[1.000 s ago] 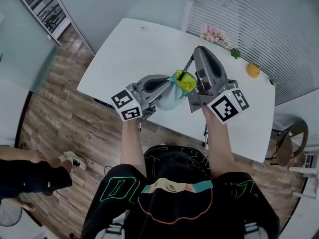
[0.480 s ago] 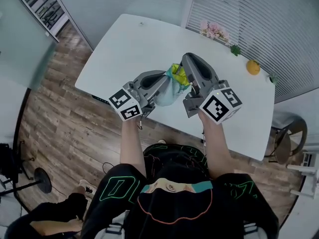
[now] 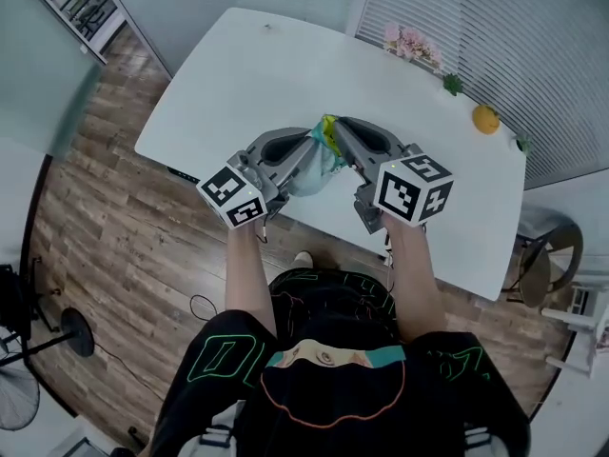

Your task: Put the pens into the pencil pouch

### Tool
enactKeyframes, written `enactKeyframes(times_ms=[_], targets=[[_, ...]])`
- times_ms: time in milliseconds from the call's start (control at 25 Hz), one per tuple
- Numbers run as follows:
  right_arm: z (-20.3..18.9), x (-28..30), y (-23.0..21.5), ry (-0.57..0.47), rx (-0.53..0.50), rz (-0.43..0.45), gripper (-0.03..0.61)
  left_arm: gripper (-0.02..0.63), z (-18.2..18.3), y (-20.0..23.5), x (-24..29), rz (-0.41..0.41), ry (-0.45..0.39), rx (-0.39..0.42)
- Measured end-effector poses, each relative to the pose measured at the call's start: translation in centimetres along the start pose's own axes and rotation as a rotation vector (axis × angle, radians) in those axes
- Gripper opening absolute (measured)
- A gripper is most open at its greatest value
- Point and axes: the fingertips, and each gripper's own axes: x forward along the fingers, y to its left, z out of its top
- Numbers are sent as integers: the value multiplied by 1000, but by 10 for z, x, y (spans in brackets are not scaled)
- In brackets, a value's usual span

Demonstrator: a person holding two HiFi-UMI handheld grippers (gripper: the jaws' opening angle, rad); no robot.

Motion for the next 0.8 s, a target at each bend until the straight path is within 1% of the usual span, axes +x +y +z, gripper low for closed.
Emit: enactKeyframes(times_ms=[80, 160, 200, 320, 440, 520, 600, 720, 800], targets=[[-15, 6, 1, 92, 6, 24, 44, 2, -8, 2, -1, 3, 38, 15], [-25, 9, 0, 153, 6, 34, 44, 2, -14, 3, -2, 0, 58, 16], [-28, 9, -2, 172, 0, 27, 46, 2, -15, 2, -4, -2, 55, 12], [-34, 8, -5, 215, -40, -4, 44, 2, -6, 0, -9, -7, 7, -2], [-38, 9, -4, 233, -49, 6, 46, 2, -1, 0, -10, -7, -5, 2], [-38, 10, -5, 238, -66, 7, 46, 2, -3, 2, -8, -7, -2, -1], [-33, 10, -8, 218, -80, 10, 46, 2, -4, 3, -6, -8, -6, -9], [-18, 6, -13, 141, -57, 20, 48, 2, -5, 6, -2, -8, -8, -15], [-9, 2, -19, 96, -47, 1, 46, 2, -5, 7, -2, -12, -10, -19]])
